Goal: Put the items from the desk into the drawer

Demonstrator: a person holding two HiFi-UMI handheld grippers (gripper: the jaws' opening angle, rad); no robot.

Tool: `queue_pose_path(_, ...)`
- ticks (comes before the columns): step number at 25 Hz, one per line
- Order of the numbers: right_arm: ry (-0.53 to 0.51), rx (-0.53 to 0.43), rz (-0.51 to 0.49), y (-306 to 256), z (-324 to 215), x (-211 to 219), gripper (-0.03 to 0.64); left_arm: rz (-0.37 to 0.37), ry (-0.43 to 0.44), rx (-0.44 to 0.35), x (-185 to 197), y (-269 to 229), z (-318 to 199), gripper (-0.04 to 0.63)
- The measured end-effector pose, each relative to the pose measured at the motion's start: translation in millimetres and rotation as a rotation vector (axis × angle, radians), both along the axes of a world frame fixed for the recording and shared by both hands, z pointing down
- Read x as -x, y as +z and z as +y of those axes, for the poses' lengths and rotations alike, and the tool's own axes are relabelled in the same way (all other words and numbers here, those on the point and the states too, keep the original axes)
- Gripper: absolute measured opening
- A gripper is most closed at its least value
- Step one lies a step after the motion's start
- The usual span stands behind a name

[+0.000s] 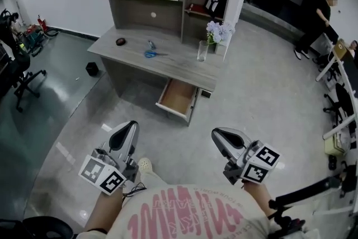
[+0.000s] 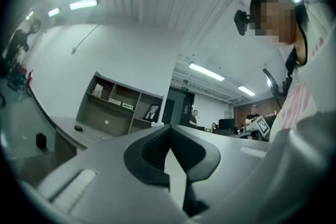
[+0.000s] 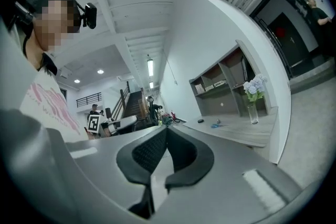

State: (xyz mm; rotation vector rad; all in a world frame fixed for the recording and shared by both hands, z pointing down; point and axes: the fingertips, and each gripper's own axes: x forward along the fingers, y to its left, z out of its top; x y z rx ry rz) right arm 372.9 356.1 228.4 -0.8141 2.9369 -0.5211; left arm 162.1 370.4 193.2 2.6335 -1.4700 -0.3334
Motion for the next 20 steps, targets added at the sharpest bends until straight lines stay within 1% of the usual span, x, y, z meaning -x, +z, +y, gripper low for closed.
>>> queue_pose_path(2, 0.011, 0.002, 0.024, 5.0, -15.9, 10.2, 0.006, -0.062, -0.005, -0.037, 11.4, -2.1, -13.4, 0.018)
queue_pose_path(3, 0.016, 0.013, 0.026, 7.2, -25.1, 16.3, 0.006, -0.068, -0.002, -0.048, 18.3, -4.3, -21.3, 0.018)
queue_pose_path(5, 0.019, 0.050, -0.002, 6.8, -44.9, 32.2, 0.006, -0.041, 0.009, -0.051, 35.8, -10.3, -38.7, 0.018)
queue_pose_path(7, 0.018, 0.070, -0.040, -1.7, -67.1, 52.0, 0.006, -0.022, 0.025, -0.036, 55.2, -15.8, -56.5, 0.018)
queue_pose_path(9, 0.020, 0.060, -0.055, -13.5, -92.0, 74.1, 0.006, -0.047, 0.031, -0.019, 75.5, -19.0, -76.3, 0.018)
queue_pose_path(11, 0.024, 0.045, -0.059, -23.5, -116.8, 97.1, 0.006, -0.084, 0.021, -0.006, 97.7, -21.9, -97.2, 0.018)
queue_pose_path(12, 0.026, 0.042, -0.061, -27.0, -128.6, 108.9, 0.006, -0.090, 0.016, -0.004, 109.5, -24.5, -107.0, 0.018)
queue_pose_path(15, 0.033, 0.039, -0.065, -33.4, -161.8, 146.2, 0.006, -0.084, 0.025, -0.020, 145.4, -33.6, -131.8, 0.018)
queue_pose_path(16, 0.036, 0.037, -0.062, -34.8, -172.3, 158.8, 0.006, -0.093, 0.030, -0.028, 157.5, -35.1, -139.0, 0.018)
queue_pose_path(20, 0.058, 0.024, -0.047, -37.4, -211.0, 204.1, 0.006, -0.157, 0.058, -0.036, 202.5, -29.2, -163.5, 0.018)
